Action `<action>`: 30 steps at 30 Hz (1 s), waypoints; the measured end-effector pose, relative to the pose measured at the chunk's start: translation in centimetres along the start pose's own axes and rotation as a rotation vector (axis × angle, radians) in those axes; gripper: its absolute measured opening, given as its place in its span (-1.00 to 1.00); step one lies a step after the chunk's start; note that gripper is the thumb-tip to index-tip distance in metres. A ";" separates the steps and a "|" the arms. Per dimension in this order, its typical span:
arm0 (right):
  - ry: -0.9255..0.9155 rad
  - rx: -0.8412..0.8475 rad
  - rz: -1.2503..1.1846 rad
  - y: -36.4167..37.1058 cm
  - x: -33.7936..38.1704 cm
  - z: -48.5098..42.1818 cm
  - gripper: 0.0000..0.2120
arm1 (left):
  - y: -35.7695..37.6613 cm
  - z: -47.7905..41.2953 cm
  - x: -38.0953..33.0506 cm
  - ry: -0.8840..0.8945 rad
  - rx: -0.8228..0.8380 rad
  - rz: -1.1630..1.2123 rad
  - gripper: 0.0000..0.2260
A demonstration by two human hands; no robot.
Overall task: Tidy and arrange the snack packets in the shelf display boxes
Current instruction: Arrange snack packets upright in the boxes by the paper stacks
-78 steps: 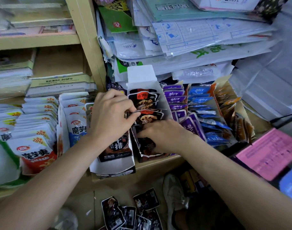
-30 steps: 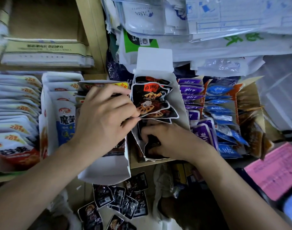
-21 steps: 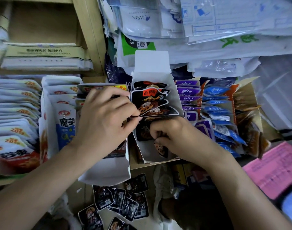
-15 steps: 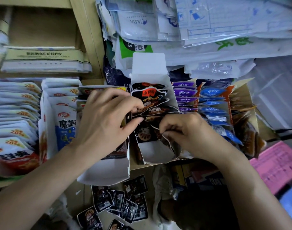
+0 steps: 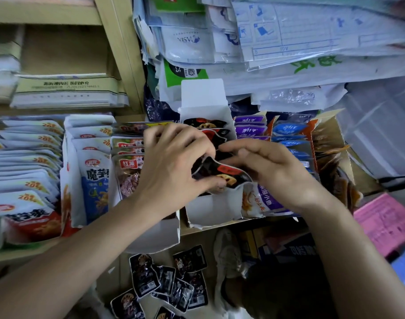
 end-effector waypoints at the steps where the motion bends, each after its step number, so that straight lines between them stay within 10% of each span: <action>1: -0.006 0.001 -0.029 -0.3 0.2 0.2 -0.74 | 0.0 -0.1 0.1 -0.008 -0.020 -0.004 -0.54; 8: -0.183 -0.225 0.813 -0.8 1.4 0.1 -0.68 | -0.8 -0.5 0.6 -0.047 -0.098 0.000 -0.57; 17: -0.220 -0.359 0.753 -1.4 1.0 -0.8 -0.81 | -2.5 2.1 -1.2 0.124 -0.130 -0.013 -0.73; 30: -0.288 -0.318 0.677 -1.8 1.3 -0.9 -0.81 | 4.6 -0.3 -3.3 0.031 0.631 -0.151 -0.67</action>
Point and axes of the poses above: each hand's wrist, its own z-axis away from the middle knuckle, its own y-axis out of the palm, x = y × z, the point moved 7 cm from there along -z, towards the middle knuckle, and after that the axes turned 12 degrees about x, right-handed, at the moved point
